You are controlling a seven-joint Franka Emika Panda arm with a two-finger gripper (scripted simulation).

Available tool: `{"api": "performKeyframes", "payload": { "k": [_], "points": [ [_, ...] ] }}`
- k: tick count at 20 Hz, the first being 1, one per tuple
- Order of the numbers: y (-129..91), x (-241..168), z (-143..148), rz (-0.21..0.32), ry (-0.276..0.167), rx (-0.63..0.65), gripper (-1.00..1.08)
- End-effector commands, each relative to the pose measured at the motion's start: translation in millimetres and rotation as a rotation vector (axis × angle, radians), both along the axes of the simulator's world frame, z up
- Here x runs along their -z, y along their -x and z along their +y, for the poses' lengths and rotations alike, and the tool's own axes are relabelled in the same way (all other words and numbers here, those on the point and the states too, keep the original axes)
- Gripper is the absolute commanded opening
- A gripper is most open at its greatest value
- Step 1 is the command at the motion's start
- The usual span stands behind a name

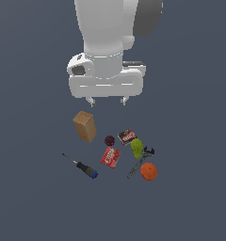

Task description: Pick up a designated object from a clutter of objects.

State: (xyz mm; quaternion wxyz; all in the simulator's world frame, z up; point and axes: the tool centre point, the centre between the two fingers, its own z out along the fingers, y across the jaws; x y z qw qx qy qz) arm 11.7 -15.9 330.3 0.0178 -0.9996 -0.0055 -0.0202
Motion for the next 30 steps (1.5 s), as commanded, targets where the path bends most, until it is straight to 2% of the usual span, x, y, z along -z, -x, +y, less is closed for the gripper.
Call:
{"api": "performKeyframes", "payload": {
  "k": [1,18,30],
  "points": [
    [-5,7,-5,0.000,0.004,-0.032,1.00],
    [-55,87,-55,0.008,0.041,-0.383,1.00],
    [-79,157,-95,0.015,0.053,-0.650,1.00]
  ]
}}
